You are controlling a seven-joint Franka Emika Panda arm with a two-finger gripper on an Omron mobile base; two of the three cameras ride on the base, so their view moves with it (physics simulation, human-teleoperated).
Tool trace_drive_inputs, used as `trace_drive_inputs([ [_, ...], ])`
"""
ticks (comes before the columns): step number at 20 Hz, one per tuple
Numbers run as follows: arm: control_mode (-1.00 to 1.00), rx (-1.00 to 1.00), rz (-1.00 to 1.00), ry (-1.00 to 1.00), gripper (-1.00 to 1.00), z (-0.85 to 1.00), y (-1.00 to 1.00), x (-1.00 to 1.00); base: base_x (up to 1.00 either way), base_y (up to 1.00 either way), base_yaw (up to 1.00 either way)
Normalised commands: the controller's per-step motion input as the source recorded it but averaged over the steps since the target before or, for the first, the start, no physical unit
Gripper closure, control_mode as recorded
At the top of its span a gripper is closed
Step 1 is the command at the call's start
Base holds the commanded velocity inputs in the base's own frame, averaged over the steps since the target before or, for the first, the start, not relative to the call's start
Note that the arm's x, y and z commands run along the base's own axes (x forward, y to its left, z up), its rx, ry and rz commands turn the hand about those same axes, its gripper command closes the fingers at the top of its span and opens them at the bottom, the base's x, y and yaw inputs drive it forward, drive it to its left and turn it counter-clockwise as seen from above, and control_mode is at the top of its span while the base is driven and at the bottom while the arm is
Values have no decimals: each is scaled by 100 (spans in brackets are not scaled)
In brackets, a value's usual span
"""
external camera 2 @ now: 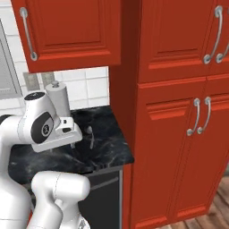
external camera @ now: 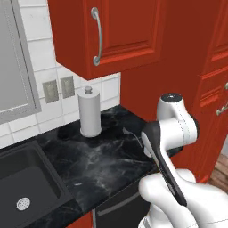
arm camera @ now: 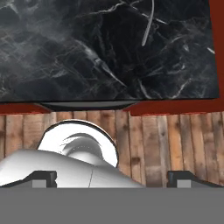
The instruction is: Take the fork and place it on the left side of the plate. Then take the spoon and place it on the right side of the plate. Make sure they're directly next to the plate.
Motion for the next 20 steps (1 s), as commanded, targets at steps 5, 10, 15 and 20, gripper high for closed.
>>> trace_drive_inputs([
  [5,100,0,0,0,-100,0,0,0,70,-24,25],
  [10,100,0,0,0,-100,0,0,0,63,-2,1],
  [15,-100,0,0,0,-100,-2,-9,32,42,-5,0],
  [20,-100,1,0,0,-100,-9,-25,89,0,0,0],
])
